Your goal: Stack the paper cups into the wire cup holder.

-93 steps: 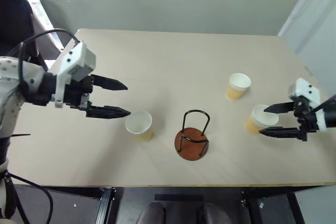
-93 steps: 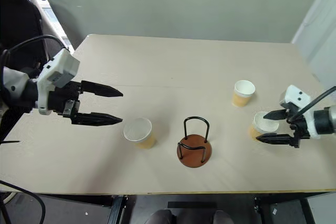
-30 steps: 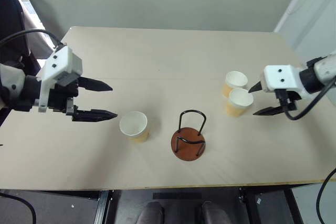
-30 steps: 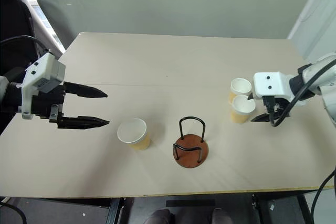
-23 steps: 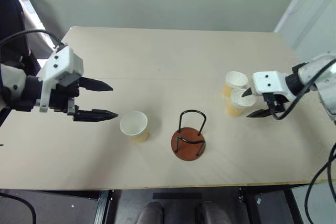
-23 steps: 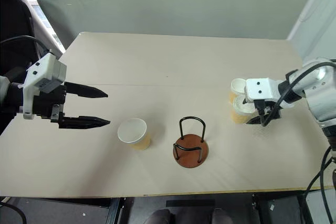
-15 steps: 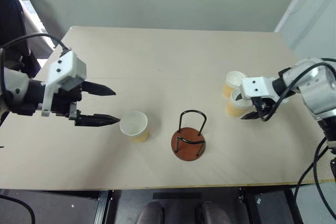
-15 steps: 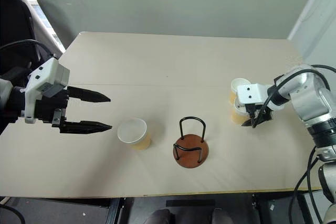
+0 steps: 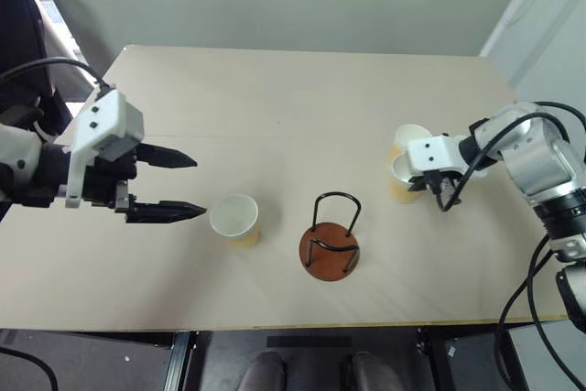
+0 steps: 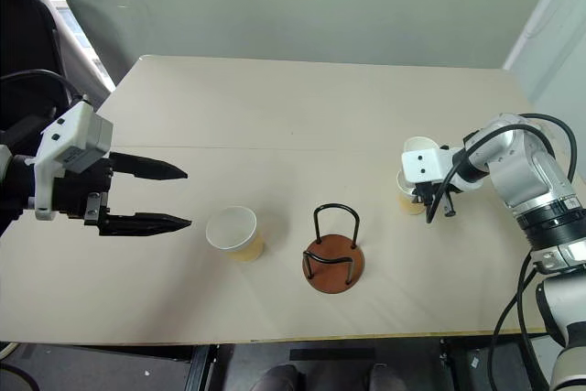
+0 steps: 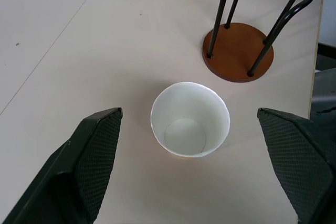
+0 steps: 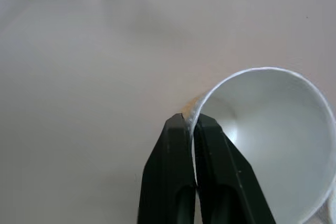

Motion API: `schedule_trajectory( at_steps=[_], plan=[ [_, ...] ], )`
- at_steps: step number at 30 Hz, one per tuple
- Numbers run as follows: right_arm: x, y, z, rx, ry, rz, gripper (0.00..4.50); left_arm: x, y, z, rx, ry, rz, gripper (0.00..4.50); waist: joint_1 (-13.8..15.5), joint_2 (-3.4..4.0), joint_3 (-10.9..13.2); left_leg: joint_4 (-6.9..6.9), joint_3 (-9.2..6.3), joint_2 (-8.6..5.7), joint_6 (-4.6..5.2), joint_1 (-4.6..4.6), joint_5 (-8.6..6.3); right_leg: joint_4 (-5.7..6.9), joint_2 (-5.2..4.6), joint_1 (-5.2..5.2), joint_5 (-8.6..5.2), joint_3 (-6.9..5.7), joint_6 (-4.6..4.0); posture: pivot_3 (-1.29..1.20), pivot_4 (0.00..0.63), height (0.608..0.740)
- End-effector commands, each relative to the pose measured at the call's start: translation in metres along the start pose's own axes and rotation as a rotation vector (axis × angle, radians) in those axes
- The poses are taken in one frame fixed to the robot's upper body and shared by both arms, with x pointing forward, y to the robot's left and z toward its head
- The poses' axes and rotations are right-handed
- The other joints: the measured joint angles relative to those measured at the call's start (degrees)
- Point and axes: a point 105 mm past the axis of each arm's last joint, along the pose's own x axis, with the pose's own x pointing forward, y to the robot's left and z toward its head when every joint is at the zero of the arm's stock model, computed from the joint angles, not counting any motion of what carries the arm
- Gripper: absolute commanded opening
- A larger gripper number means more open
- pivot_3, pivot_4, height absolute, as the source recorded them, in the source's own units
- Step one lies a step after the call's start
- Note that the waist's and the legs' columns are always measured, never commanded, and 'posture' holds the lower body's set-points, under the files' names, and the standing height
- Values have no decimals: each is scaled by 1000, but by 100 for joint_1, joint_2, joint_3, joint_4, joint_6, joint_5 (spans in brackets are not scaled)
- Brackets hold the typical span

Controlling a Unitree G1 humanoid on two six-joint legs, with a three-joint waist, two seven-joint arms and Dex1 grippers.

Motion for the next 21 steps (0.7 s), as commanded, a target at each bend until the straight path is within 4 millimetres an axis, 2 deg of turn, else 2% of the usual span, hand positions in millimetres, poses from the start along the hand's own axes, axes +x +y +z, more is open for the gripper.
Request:
schedule_trajectory(
  at_steps=[1,3,6,8,10,12,14,17,21],
  plan=[
    [-51,-7,7,-38,-13,-84,26,-10,1,11,55,-7,41,4422,14,1,0,0,0,-1,0,0,0,0,0,0,0,0,0,0,150,740],
    [-67,-3,15,-44,-59,-86,26,-10,1,11,56,-6,41,4422,9,1,1,-2,1,0,-1,-1,0,-2,-1,0,0,0,0,0,150,740],
    [-102,8,58,-59,-292,-65,26,-9,1,10,58,-6,38,4422,2,13,8,-11,4,0,-6,1,3,-6,0,0,0,3,0,0,150,740],
    [-123,13,96,-107,-483,-33,26,-8,1,10,58,-11,29,4422,-37,13,8,-17,10,2,-12,6,6,-7,7,-1,-2,7,-2,0,150,740],
    [-131,19,126,-171,-608,15,26,-5,2,9,60,-15,19,4422,-105,10,6,-17,16,13,-18,13,10,-11,22,-1,-7,15,-11,0,150,740],
    [-125,24,143,-213,-651,55,26,-3,1,10,61,-21,4,4422,-122,4,2,-12,14,19,-22,24,11,-12,31,0,-18,15,-31,0,150,740],
    [-114,28,149,-225,-655,83,26,-1,0,11,62,-29,-10,4422,-120,3,2,-12,3,29,-25,35,12,-8,42,9,-25,13,-43,0,150,740],
    [-85,39,152,-245,-628,147,26,-2,-4,12,58,-32,-25,4422,-97,2,2,-7,-6,33,-27,33,12,1,45,8,-25,10,-46,0,150,740],
    [-65,44,148,-244,-589,174,26,-5,-6,10,50,-21,-24,4422,-96,3,2,-8,-9,33,-29,27,11,2,45,5,-24,8,-47,0,150,740]
  ],
)
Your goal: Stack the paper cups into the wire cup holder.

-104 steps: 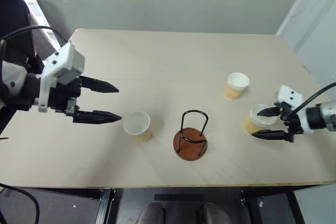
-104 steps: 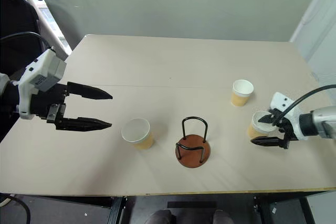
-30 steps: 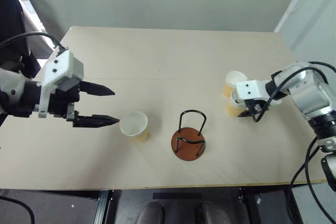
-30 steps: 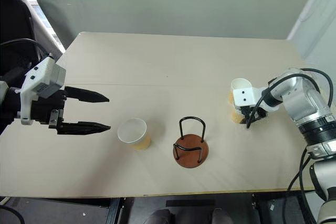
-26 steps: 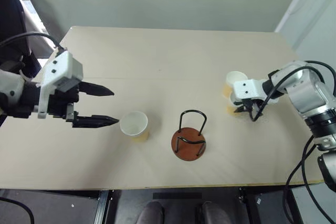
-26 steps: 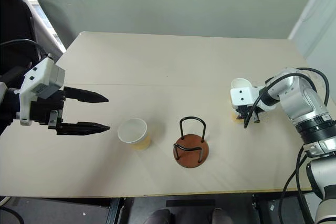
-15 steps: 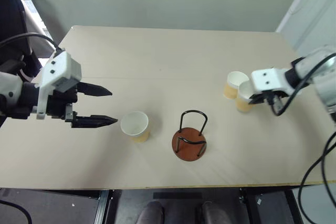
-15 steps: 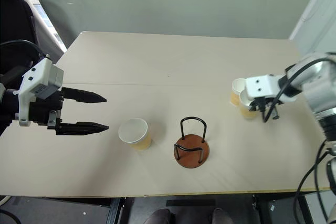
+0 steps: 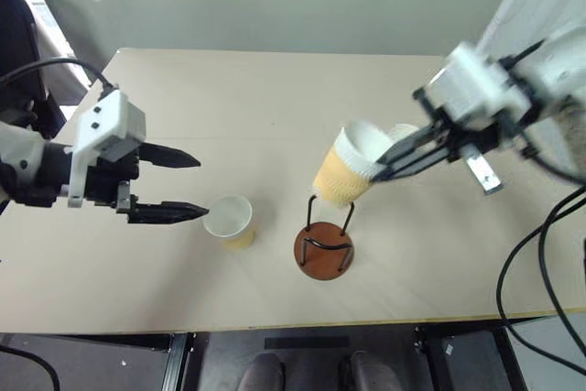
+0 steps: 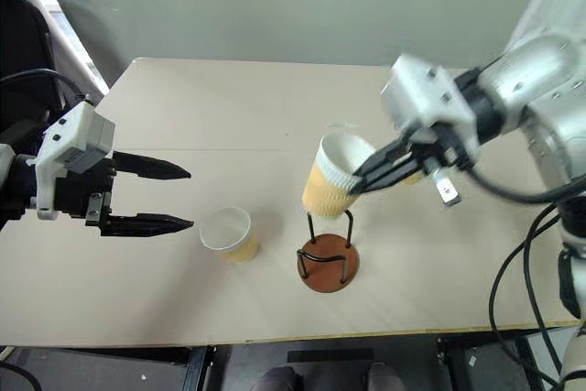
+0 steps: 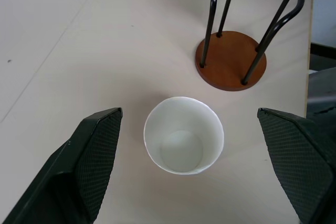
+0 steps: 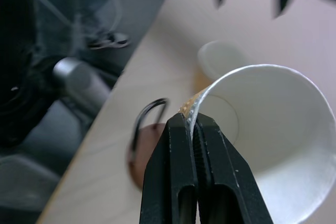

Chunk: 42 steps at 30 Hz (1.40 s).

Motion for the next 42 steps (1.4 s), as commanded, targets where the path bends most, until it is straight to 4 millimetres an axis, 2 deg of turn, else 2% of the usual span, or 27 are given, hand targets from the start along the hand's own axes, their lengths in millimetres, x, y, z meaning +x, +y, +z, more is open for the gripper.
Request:
schedule_trajectory(
  at_steps=[1,10,13,18,22,24,25,27,29,33,37,42],
  plan=[
    [2,1,-3,-35,58,-13,26,-7,-3,10,39,-5,17,4422,0,-1,0,0,0,0,0,-4,0,1,0,-4,0,0,0,0,150,740],
    [19,6,-13,-15,72,30,26,-9,-7,9,29,1,25,4422,-1,-3,-2,1,-4,4,-3,-13,-2,2,4,-7,3,-5,0,0,150,740],
    [26,8,-15,-17,77,43,553,-9,-7,8,28,5,29,4422,-2,-3,-2,2,-4,4,-3,-12,-2,2,4,-7,3,-6,0,0,150,740],
    [32,8,-23,-24,114,41,2272,-8,-7,8,30,6,32,4422,-1,-4,-2,2,-4,4,-3,-12,-2,2,4,-7,3,-6,0,0,150,740],
    [26,5,-26,-19,135,31,3617,-9,-5,9,34,6,40,4422,-1,-5,-3,3,-4,4,-3,-13,-2,2,4,-7,4,-6,-1,0,150,740],
    [7,-17,-33,-20,183,-89,4315,-9,-4,9,33,8,43,4422,0,-5,-3,3,-4,4,-3,-12,-2,2,4,-7,4,-6,-1,0,150,740],
    [-4,-31,-39,-17,217,-162,4442,-9,-4,9,33,8,44,4422,2,-4,-3,3,-4,4,-3,-12,-2,2,4,-7,5,-6,-2,0,150,740],
    [-27,-54,-54,13,281,-276,4442,-9,-3,9,34,5,45,4422,1,-5,-3,8,-4,4,-3,-12,-2,4,3,-10,8,-5,-5,0,150,740],
    [-44,-66,-63,67,270,-325,4442,-8,-3,9,35,3,45,4422,1,-5,-3,7,-7,5,-2,-10,-3,8,3,-13,11,-6,-9,0,150,740],
    [-70,-84,-98,132,367,-436,4442,-7,-4,9,34,-1,46,4422,21,-6,-4,-1,-9,7,-5,-16,-4,21,4,-21,10,-11,-12,0,150,740],
    [-76,-84,-123,200,409,-434,4442,-7,-4,7,24,2,52,4422,55,-5,-3,-5,-8,7,-9,-24,-6,32,4,-27,11,-12,-12,0,150,740],
    [-69,-88,-144,251,435,-434,4442,-7,-7,8,23,0,53,4422,58,-4,-3,-11,-3,14,-18,-25,-9,29,11,-32,11,-10,-12,0,150,740]
  ],
)
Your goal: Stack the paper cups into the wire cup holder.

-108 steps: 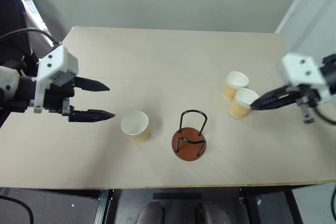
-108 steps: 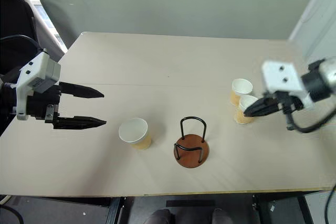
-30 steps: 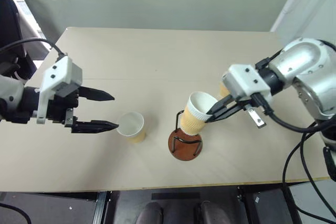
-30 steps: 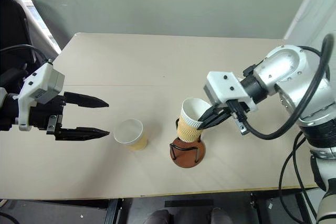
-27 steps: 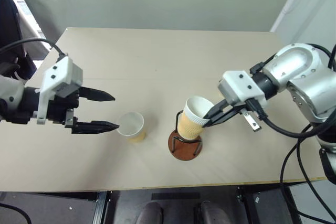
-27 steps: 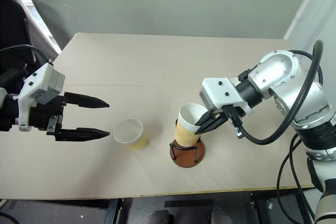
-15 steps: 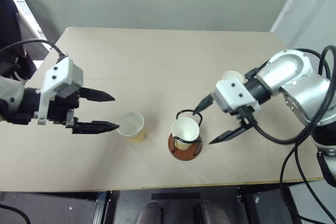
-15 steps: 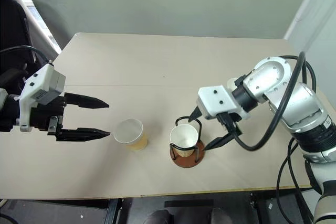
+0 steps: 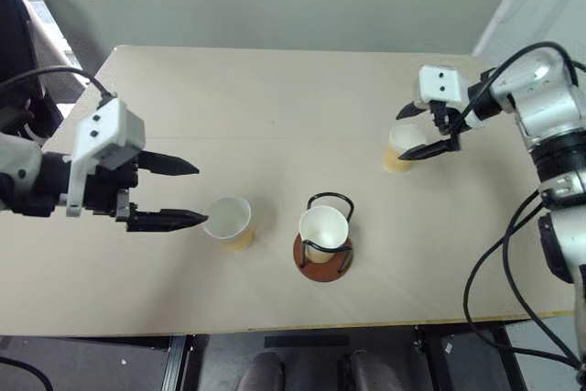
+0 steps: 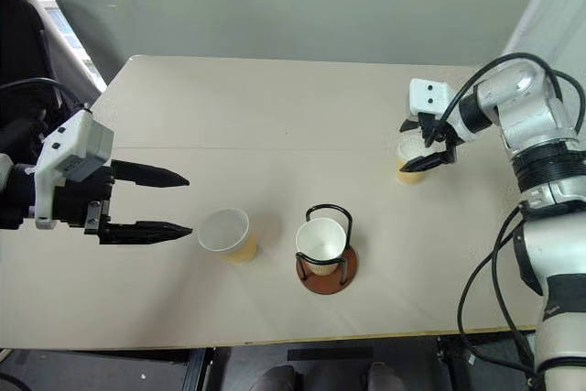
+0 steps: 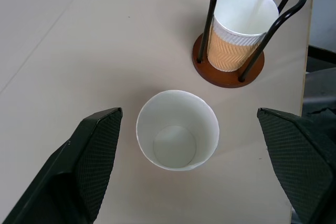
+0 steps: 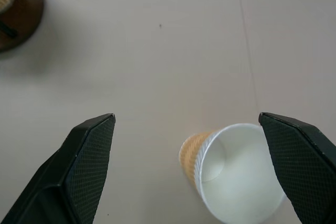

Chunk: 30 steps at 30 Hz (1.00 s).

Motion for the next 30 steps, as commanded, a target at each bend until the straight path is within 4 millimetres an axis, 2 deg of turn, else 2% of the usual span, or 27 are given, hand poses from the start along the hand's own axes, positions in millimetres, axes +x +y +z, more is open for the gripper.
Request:
schedule_trajectory(
  at_steps=[1,10,21,24,30],
  plan=[
    [0,-8,3,-25,14,-30,4442,-6,-3,11,51,-11,30,4422,7,0,0,0,0,2,-2,0,0,1,1,0,0,0,0,0,150,740],
    [28,-3,-22,43,93,-23,4442,-8,-8,13,44,-9,41,4422,49,1,1,5,1,5,-11,3,-1,12,4,0,2,0,-4,0,150,740],
    [29,-8,-23,47,96,-63,4442,-11,-8,13,39,-3,58,4422,89,1,1,5,3,10,-23,4,-3,14,8,0,3,0,-5,0,150,740],
    [33,-8,-34,9,167,-83,3877,-10,-7,13,44,-6,60,4422,96,1,1,5,3,10,-24,4,-3,15,9,0,3,0,-6,0,150,740],
    [29,-12,-39,-43,227,-111,1762,-11,-6,12,44,-1,69,4422,103,2,1,5,3,12,-26,5,-4,16,9,0,3,0,-6,0,150,740]
  ],
)
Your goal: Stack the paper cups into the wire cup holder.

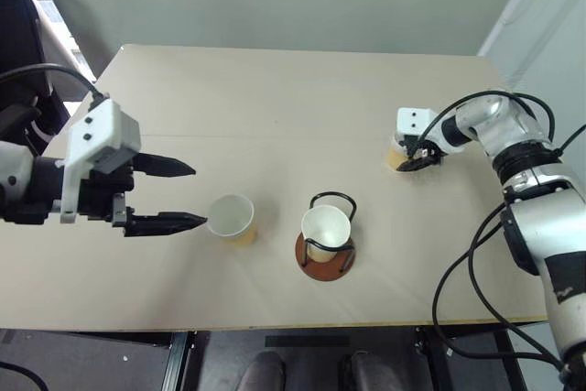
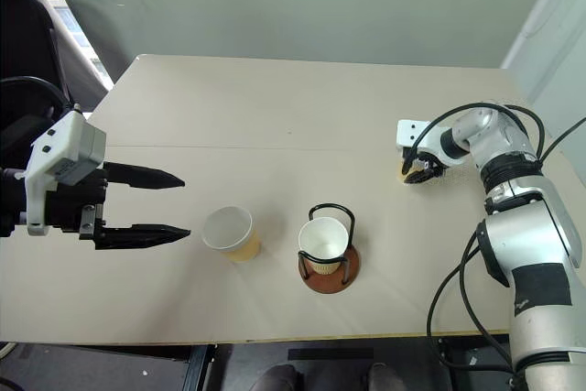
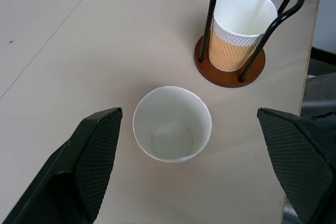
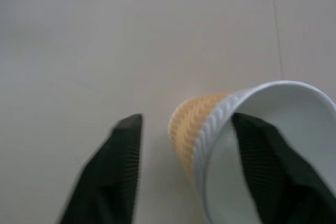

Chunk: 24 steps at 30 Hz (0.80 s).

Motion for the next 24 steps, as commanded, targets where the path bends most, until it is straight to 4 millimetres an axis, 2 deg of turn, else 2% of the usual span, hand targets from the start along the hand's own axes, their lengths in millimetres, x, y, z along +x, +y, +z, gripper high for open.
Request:
schedule_trajectory(
  at_steps=[1,5,9,12,14,17,19,21,24],
  plan=[
    [-12,-10,2,-66,34,-45,1435,-6,0,8,45,-1,29,4422,0,0,0,0,0,0,0,0,0,0,0,0,0,0,0,0,150,740],
    [-25,-10,4,-98,15,-14,21,-7,2,7,44,2,35,4422,13,0,0,0,0,0,-1,-1,0,1,0,0,0,0,0,0,150,740],
    [-52,-7,19,-141,-77,63,21,-7,3,7,46,1,36,4422,31,2,1,-1,2,0,-1,-1,-1,0,0,0,0,0,0,0,150,740],
    [-82,-5,39,-203,-159,88,21,-6,3,6,45,0,37,4422,30,4,2,-2,9,1,-3,-2,1,-2,2,-2,0,1,-1,0,150,740],
    [-103,0,61,-259,-239,68,21,-6,3,6,44,-1,34,4422,29,7,4,-3,9,5,-6,-3,2,-7,6,-2,0,1,-1,0,150,740],
    [-138,26,115,-330,-480,129,21,-5,4,5,43,1,29,4422,19,11,6,-8,12,8,-11,-5,5,-23,11,1,-1,1,-1,0,150,740],
    [-151,51,140,-373,-592,221,21,-4,5,4,45,1,26,4422,-15,9,6,-11,25,14,-16,-2,8,-29,23,6,-2,3,-4,0,150,740],
    [-155,74,152,-408,-646,315,21,-3,5,4,47,1,23,4422,-48,9,6,-9,25,22,-18,-1,9,-32,33,6,-3,7,-5,0,150,740],
    [-147,98,155,-441,-637,407,21,-1,5,4,50,-1,12,4422,-68,3,2,2,11,23,-17,6,9,-44,34,7,-10,8,-17,0,150,740]
  ],
)
